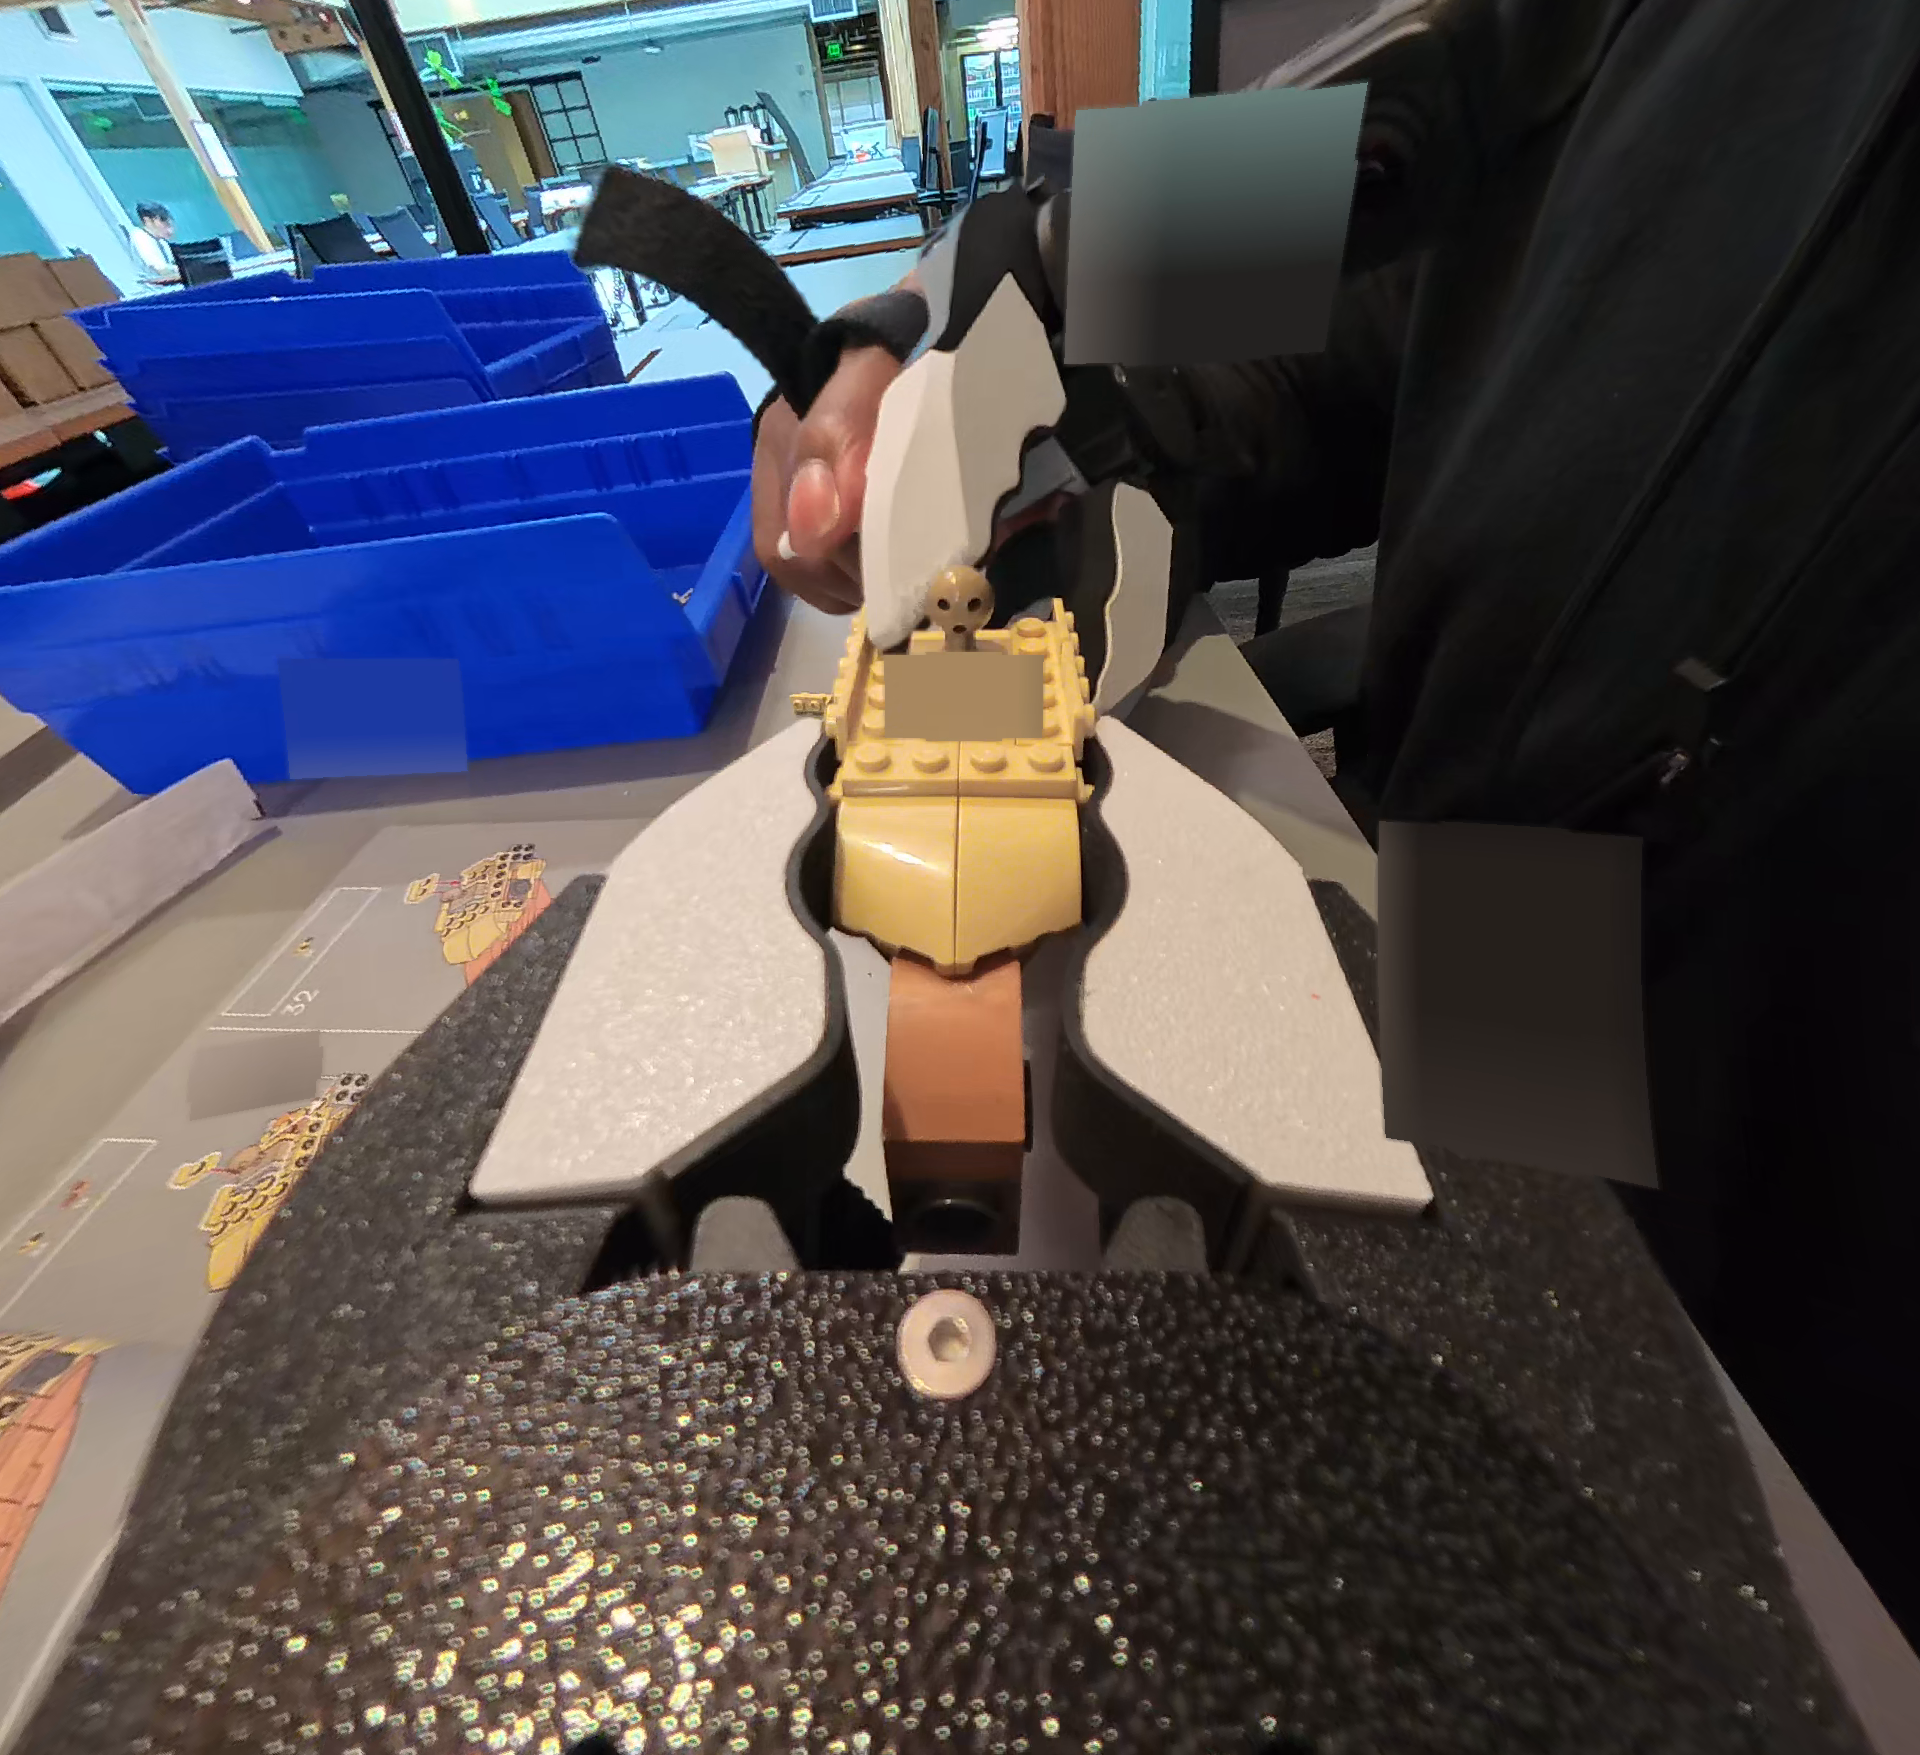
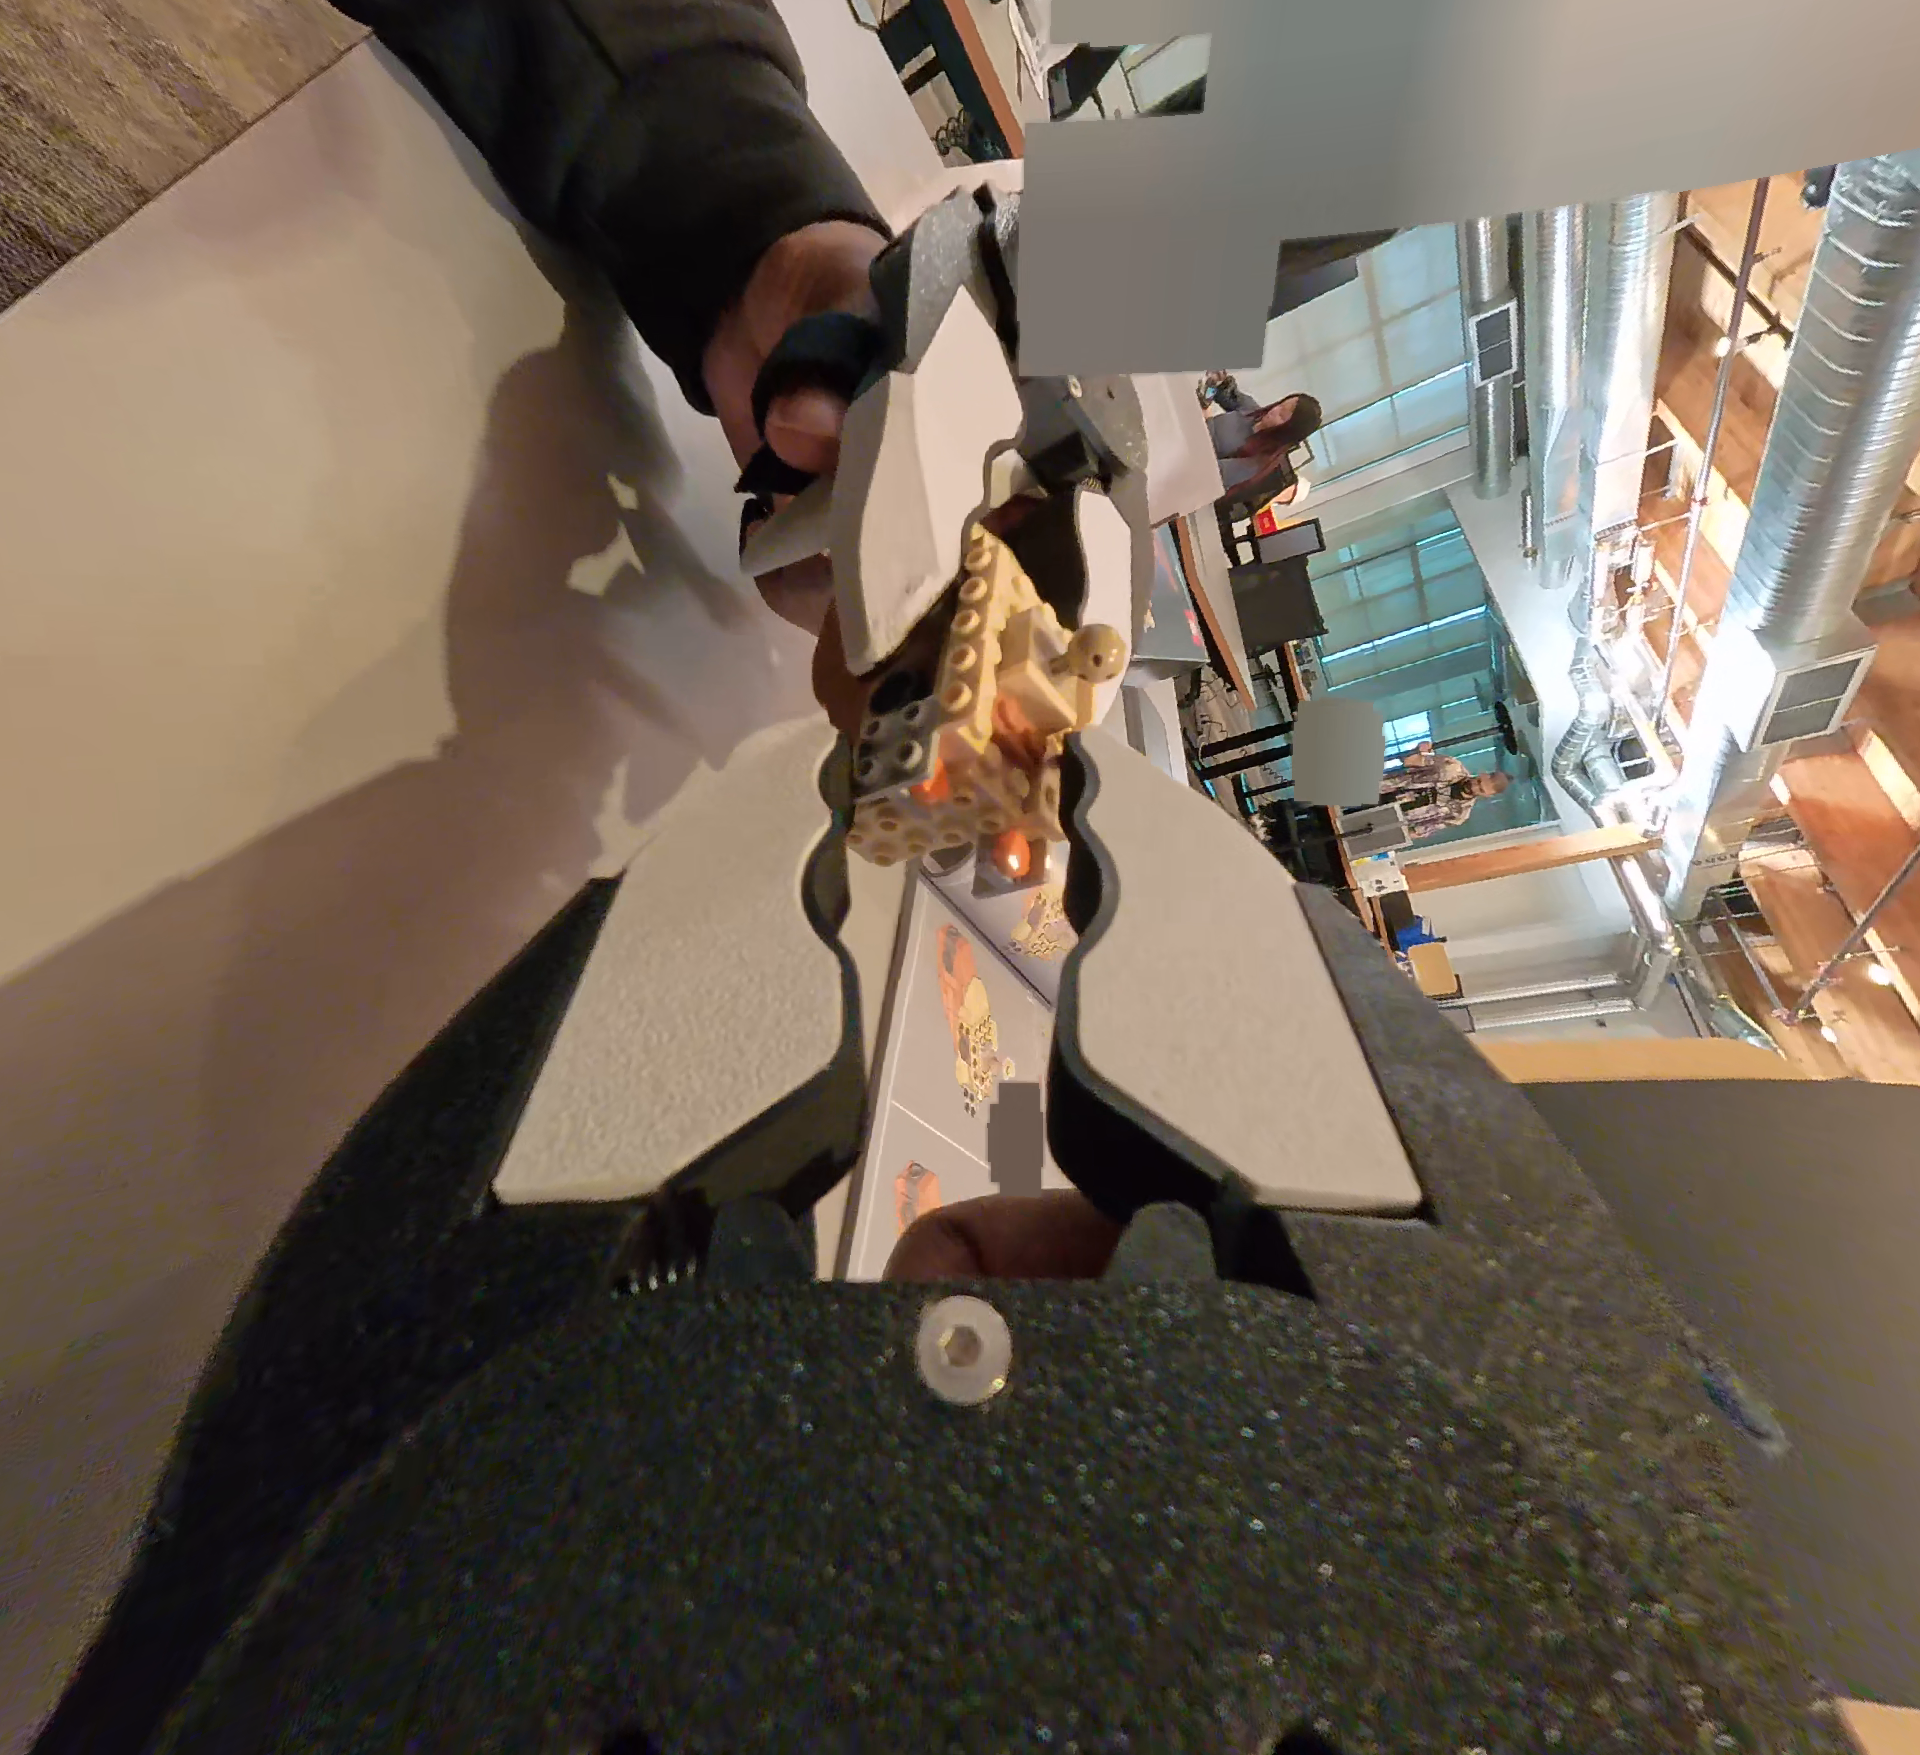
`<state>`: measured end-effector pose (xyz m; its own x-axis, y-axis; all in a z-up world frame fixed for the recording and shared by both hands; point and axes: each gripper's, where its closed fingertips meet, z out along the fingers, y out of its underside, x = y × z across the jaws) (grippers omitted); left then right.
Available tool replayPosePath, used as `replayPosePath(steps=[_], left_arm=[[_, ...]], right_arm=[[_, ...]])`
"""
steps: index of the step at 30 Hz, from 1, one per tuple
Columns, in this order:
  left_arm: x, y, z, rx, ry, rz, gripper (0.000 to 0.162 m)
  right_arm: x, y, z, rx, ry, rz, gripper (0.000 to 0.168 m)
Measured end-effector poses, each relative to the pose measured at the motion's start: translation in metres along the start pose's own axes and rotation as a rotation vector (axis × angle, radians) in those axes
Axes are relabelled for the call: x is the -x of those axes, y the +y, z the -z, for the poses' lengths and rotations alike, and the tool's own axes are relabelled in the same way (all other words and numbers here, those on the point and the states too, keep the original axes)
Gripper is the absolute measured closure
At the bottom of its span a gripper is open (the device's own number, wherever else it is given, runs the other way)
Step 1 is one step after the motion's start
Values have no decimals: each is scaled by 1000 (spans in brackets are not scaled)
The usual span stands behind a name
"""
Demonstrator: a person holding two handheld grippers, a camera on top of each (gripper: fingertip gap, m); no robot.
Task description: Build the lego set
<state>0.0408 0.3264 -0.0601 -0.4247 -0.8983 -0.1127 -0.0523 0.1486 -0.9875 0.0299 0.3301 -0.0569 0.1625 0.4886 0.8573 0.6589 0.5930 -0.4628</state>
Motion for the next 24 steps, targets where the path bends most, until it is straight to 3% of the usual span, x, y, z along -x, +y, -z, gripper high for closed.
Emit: replayPosePath(steps=[24], left_arm=[[8,2,0,-30,9,122,119]], right_arm=[[-2,-4,9,-36,44,66,136]])
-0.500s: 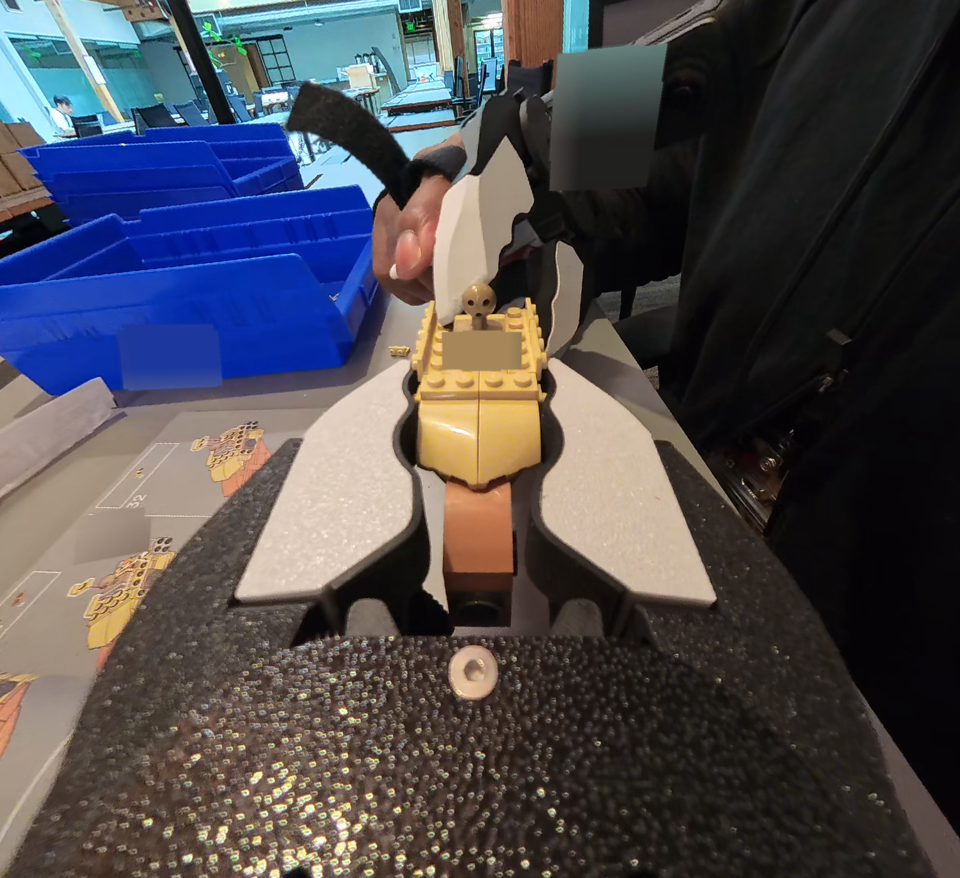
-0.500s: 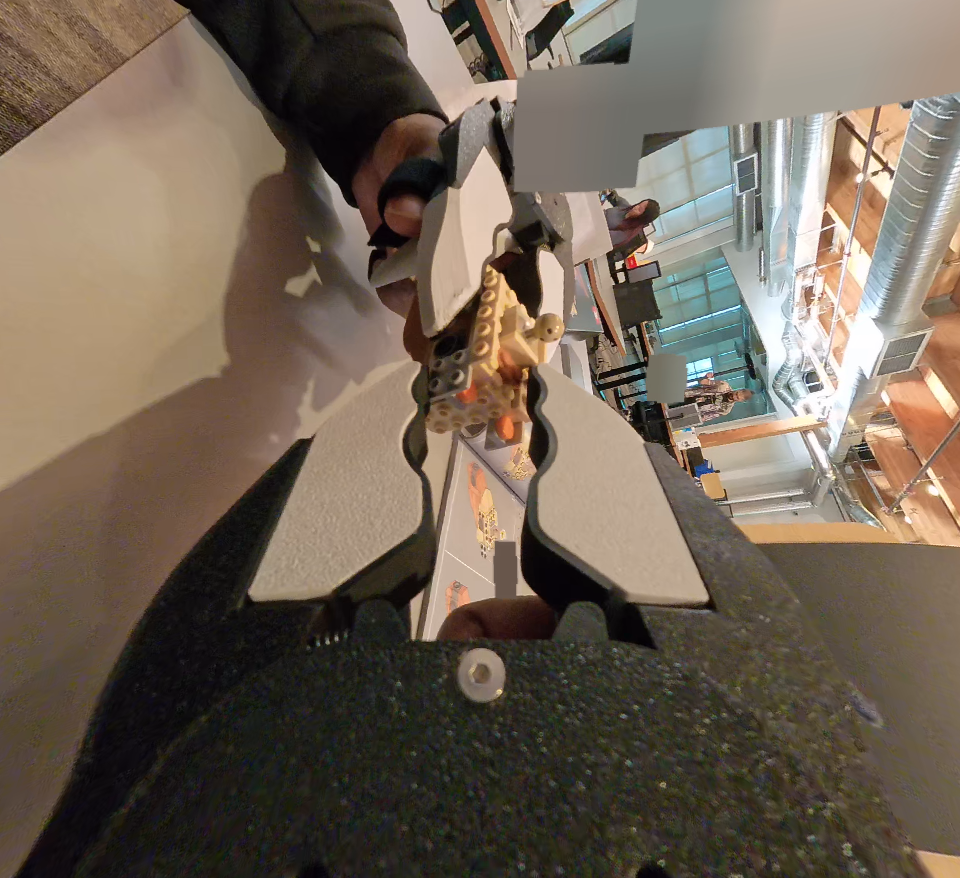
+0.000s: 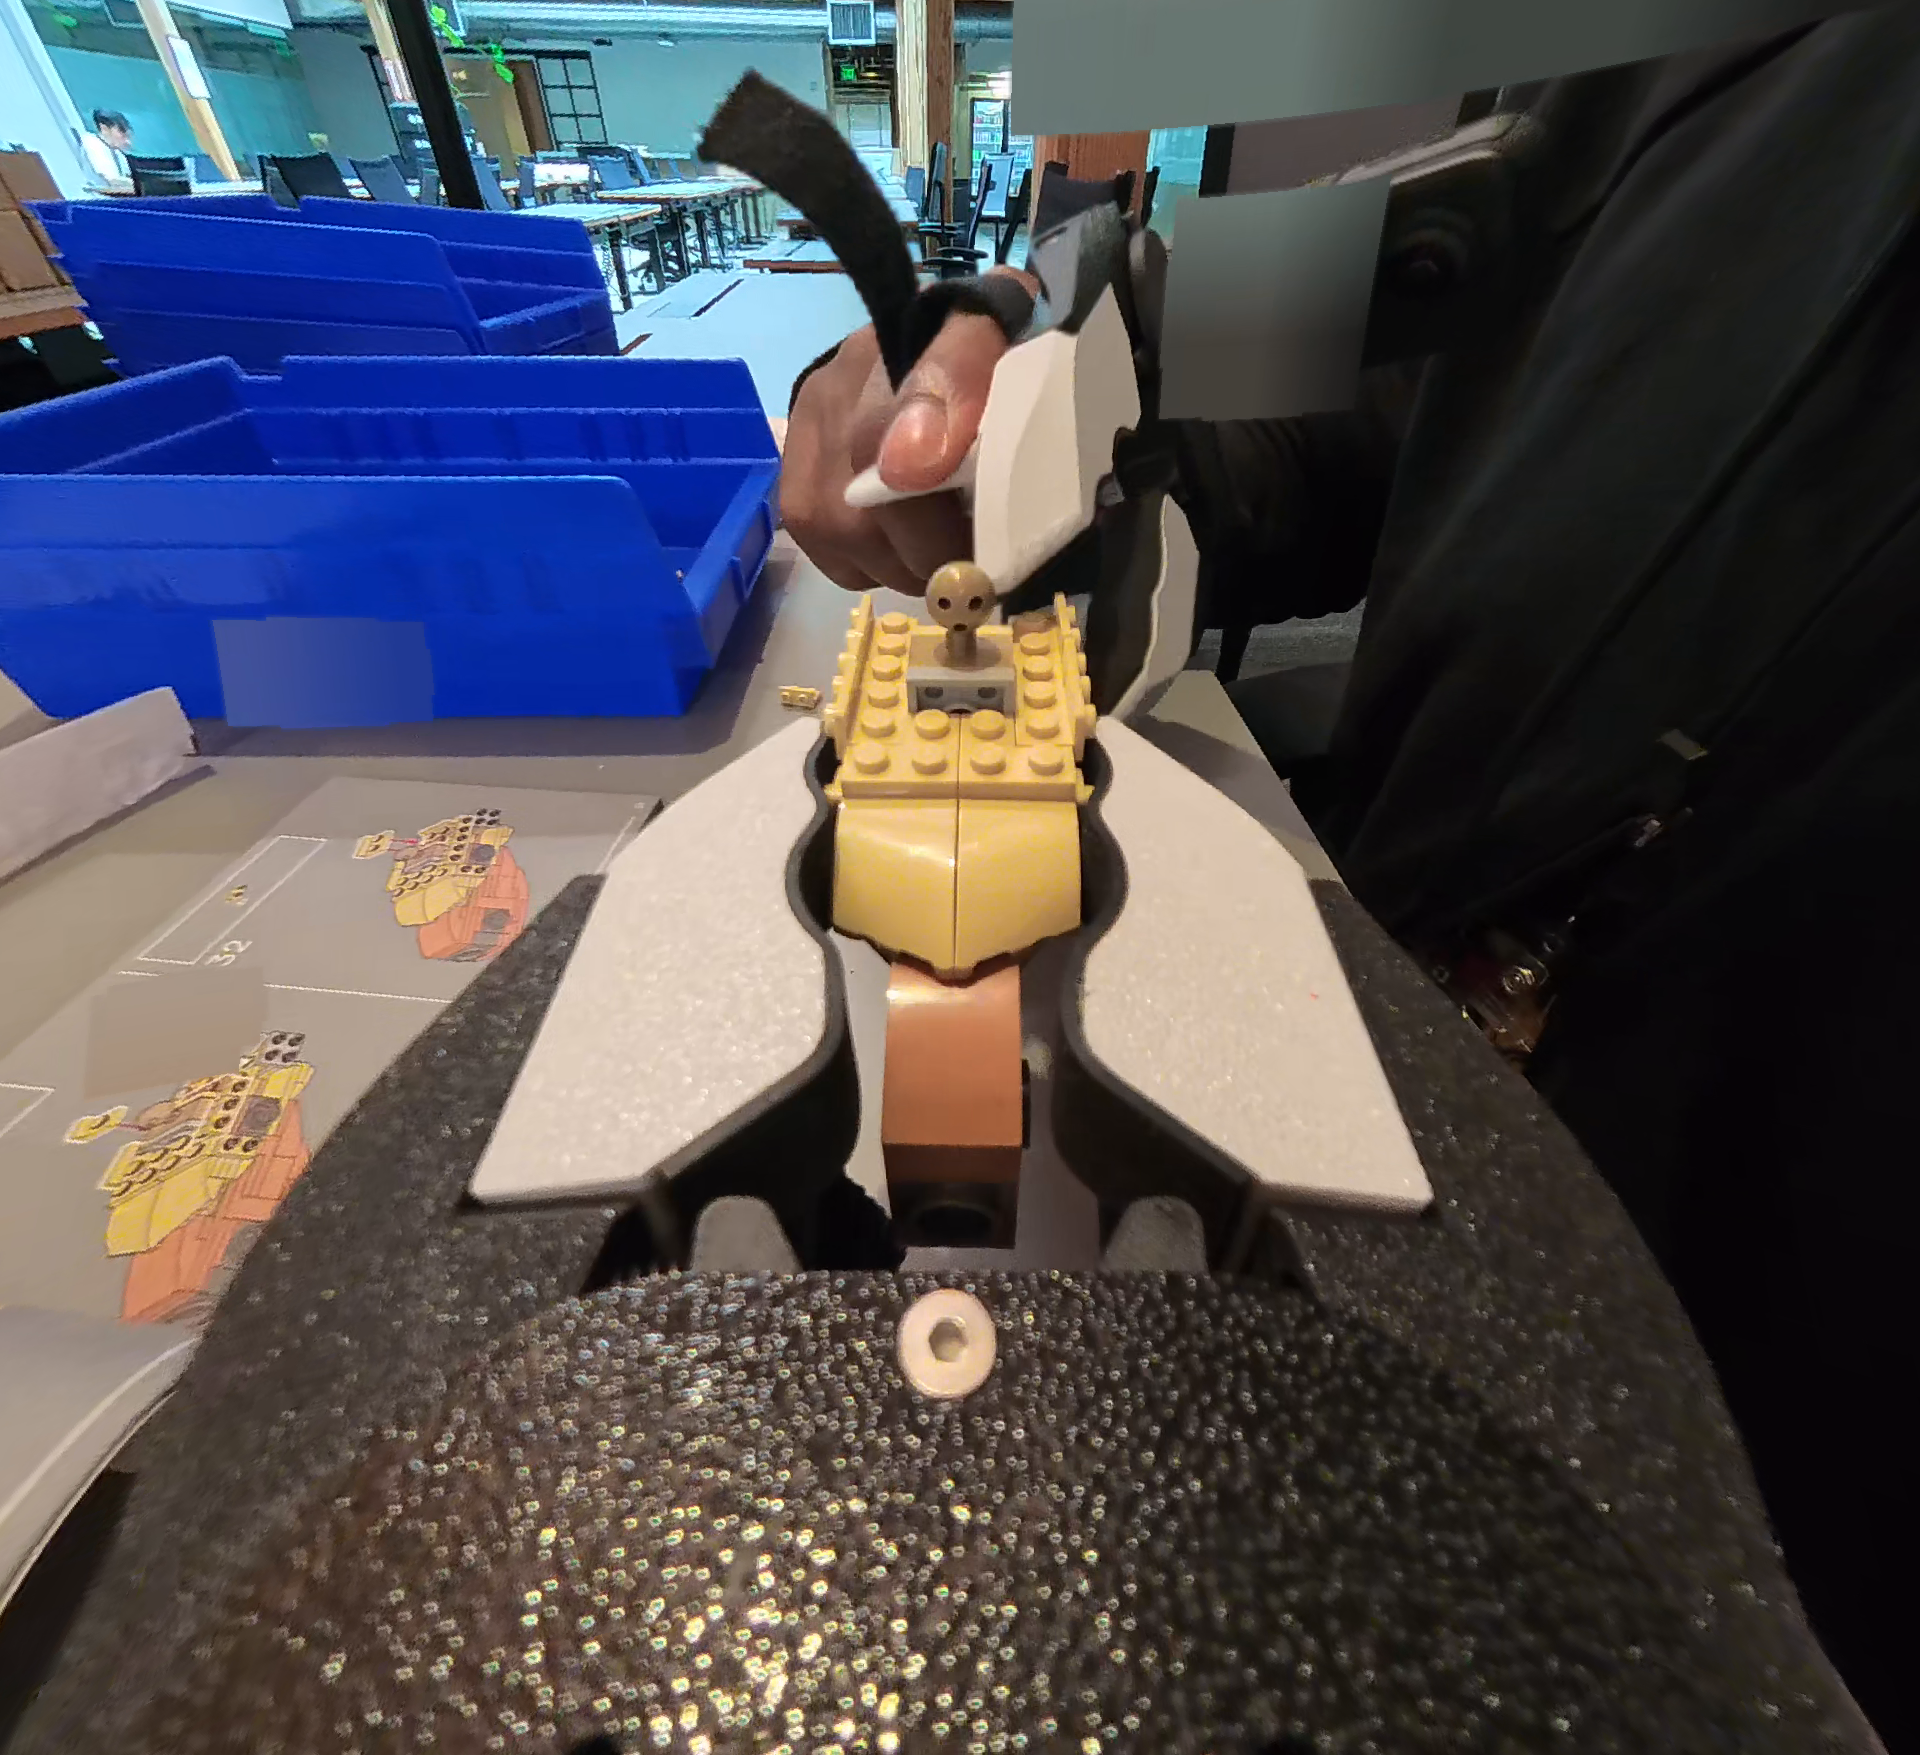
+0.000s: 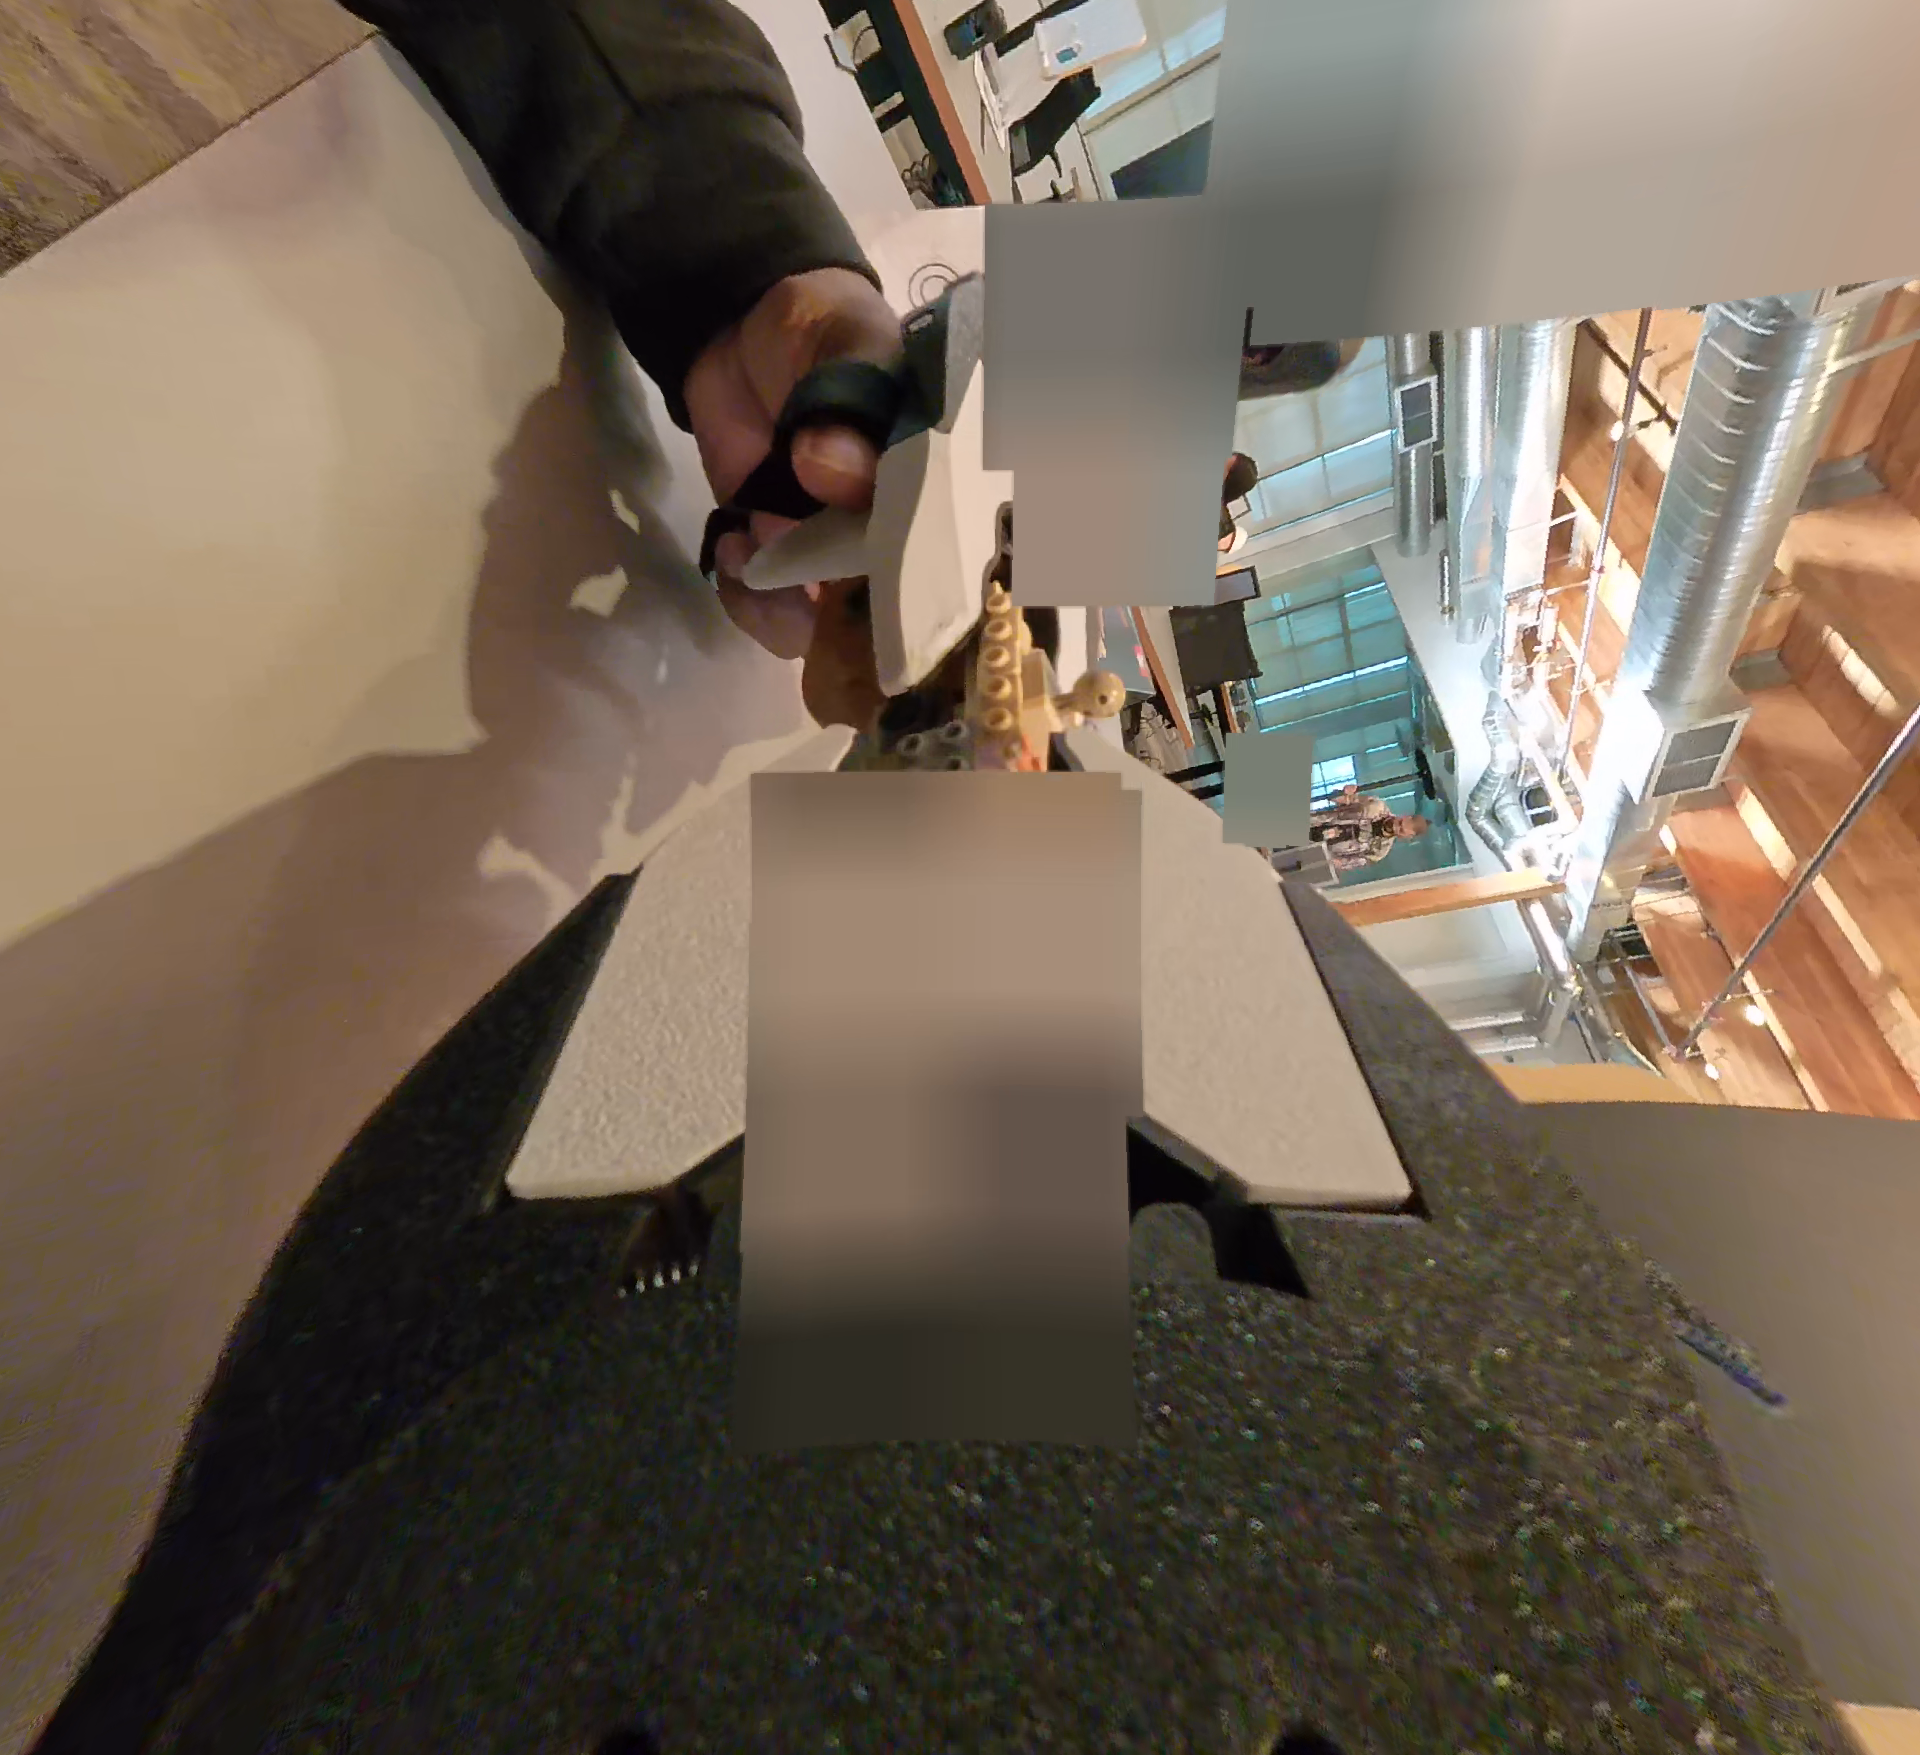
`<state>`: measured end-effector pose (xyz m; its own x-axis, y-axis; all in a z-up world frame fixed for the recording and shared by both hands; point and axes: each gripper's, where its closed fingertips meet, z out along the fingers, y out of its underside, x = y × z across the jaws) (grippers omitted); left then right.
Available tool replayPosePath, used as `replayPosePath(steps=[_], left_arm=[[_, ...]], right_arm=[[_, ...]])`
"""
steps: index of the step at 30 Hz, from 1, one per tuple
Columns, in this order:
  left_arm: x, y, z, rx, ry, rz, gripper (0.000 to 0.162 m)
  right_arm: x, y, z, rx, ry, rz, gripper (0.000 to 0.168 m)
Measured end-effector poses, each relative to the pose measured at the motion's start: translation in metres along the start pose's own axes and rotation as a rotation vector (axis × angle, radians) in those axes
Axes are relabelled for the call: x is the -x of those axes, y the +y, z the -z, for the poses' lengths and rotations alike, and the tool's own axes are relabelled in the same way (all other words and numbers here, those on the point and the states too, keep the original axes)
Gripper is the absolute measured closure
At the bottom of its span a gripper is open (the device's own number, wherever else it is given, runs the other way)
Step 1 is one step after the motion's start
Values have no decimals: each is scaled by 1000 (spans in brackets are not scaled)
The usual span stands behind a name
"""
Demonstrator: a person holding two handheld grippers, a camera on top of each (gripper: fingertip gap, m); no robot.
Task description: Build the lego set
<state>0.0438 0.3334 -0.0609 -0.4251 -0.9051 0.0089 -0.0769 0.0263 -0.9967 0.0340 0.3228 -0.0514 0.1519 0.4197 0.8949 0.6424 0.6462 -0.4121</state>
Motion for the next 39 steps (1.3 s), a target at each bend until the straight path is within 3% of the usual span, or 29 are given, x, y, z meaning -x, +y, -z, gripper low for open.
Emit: replayPosePath(steps=[20,26,29,39], left_arm=[[-1,2,-5,6,-9,-15,120],[1,0,-6,-7,-21,-15,120],[6,0,-3,-14,-39,10,120],[17,-2,2,-73,-17,205,120]], right_arm=[[1,-2,-1,-15,-20,-42,155],[-3,-1,0,-6,3,-40,154],[-4,0,3,-7,22,-40,144],[-10,21,13,45,99,-65,136]])
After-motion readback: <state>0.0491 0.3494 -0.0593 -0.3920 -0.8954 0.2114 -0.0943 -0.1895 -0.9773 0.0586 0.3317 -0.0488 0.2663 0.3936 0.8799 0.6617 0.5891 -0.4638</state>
